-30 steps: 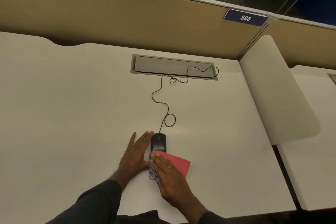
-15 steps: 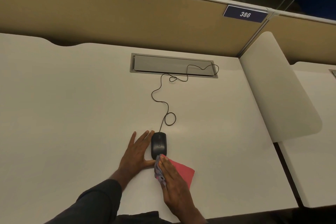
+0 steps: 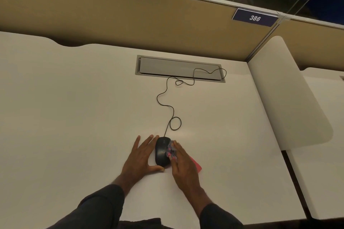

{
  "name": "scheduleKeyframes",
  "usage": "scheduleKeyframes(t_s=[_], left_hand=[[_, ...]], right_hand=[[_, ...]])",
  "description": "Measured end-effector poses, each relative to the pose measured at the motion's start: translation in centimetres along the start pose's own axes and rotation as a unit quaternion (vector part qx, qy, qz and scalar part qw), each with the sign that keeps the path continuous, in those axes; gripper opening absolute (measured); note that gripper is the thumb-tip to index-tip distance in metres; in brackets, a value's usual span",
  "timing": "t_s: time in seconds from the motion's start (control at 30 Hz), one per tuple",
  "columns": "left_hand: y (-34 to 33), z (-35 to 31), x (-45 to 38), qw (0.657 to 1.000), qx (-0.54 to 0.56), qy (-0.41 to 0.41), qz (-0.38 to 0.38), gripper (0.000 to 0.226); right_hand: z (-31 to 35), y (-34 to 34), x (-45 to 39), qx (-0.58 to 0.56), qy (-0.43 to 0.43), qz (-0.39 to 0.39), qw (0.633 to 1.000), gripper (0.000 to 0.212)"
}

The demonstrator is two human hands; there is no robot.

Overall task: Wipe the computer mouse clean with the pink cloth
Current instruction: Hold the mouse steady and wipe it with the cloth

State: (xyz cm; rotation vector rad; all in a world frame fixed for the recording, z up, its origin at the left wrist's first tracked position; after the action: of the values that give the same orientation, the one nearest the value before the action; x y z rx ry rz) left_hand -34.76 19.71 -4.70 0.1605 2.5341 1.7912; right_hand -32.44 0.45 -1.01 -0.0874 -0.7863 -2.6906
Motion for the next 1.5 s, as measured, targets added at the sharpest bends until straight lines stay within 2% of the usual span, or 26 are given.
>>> scheduleKeyframes(t_s=[0.23, 0.83, 1.07, 1.33, 1.5], left_hand=[[-0.1, 0.2, 0.0, 1.000, -0.013, -0.003, 0.021, 0.120], [-0.2, 0.1, 0.1, 0.999, -0.022, -0.006, 0.023, 0.119], [0.0, 0.1, 0.1, 0.999, -0.029, -0.008, 0.019, 0.116], [-0.2, 0.0, 0.1, 1.000, -0.026, -0.012, 0.008, 0.114], [-0.2, 0.0, 0.2, 1.000, -0.019, -0.009, 0.007, 0.114]], right_hand=[[0.8, 0.5, -3.7, 0.034, 0.003, 0.046, 0.998, 0.049], [0.3, 0.2, -3.6, 0.022, -0.020, 0.055, 0.998, 0.056], [0.4, 0.0, -3.3, 0.030, 0.018, 0.071, 0.997, 0.058], [1.3, -0.7, -5.1, 0.154, 0.077, 0.129, 0.977, 0.057], [0.2, -0.4, -3.3, 0.156, 0.126, 0.137, 0.970, 0.064]])
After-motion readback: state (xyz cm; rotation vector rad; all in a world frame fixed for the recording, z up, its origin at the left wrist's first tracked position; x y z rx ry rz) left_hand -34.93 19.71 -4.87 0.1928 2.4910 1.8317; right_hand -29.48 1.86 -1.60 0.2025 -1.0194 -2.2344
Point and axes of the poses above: each hand's wrist, its own x-axis away from the middle knuckle, its own y-axis out of the back of the hand, z = x × y, the point moved 1 cm from there along -x, towards the middle knuckle, and after that the axes turned 13 degrees about -x, right-handed, at the moved point
